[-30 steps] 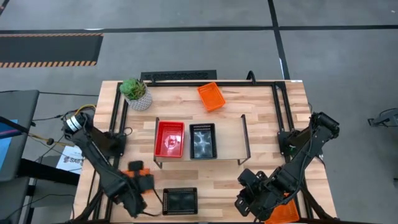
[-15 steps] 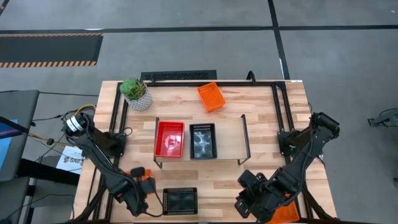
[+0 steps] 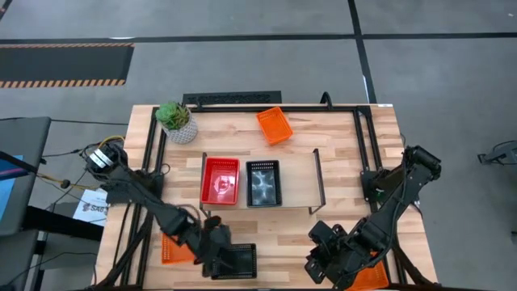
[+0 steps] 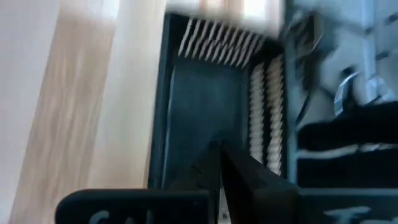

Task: Stack baskets on shelf by color
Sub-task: Move the bins to the bottom center of the table

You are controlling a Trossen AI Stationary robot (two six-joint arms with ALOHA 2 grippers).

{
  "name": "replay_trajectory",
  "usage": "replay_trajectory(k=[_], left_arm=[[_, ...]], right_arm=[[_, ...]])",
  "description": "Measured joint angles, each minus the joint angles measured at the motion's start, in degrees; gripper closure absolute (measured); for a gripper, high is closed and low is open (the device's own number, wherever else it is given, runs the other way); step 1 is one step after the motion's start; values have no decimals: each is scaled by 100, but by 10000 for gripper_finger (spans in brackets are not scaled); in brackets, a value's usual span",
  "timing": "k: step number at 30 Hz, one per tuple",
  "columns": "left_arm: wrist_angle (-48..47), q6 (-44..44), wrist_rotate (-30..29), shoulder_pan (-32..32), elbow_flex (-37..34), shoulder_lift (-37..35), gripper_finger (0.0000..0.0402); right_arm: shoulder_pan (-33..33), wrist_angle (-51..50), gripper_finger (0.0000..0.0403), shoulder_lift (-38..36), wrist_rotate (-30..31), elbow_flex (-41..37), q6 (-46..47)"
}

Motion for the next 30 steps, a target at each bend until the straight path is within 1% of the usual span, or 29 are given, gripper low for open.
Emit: replay_trajectory(k=[3,4,6,9,11,14,16,18,20,23,26,30], left_arm=[[32,244,272,222,223,-107,401],[-100,245,373,247,347,-167,401],[-789,-23,438,201,604,-307,401],[-2122,-603,329,-34,926,-421,401],[-2849,-1110,243,-244,975,-467,401],[-3693,-2013,55,-562,879,-441,401],[-3978,-2777,-28,-692,712,-373,401],[-3959,-3342,53,-779,515,-355,401],[-3546,-3705,210,-802,312,-371,401],[-2975,-4308,180,-803,97,-364,401],[-2156,-4607,141,-688,-137,-365,401],[-1498,-5018,37,-543,-454,-311,401]], right_arm=[[0,-3,272,0,0,0,-8],[0,-4,272,0,0,0,-55],[-2,-1,272,0,0,0,-164],[-3,-4,272,0,2,-1,-308],[-15,-4,272,0,2,0,-409],[-30,-7,272,0,2,0,-451],[-50,-7,272,0,2,0,-451],[-50,-10,272,0,1,0,-453],[-52,-17,272,0,2,0,-454],[-50,-37,272,0,2,0,-466],[-44,-75,272,0,0,-2,-466],[-4,-75,272,0,2,0,-460]])
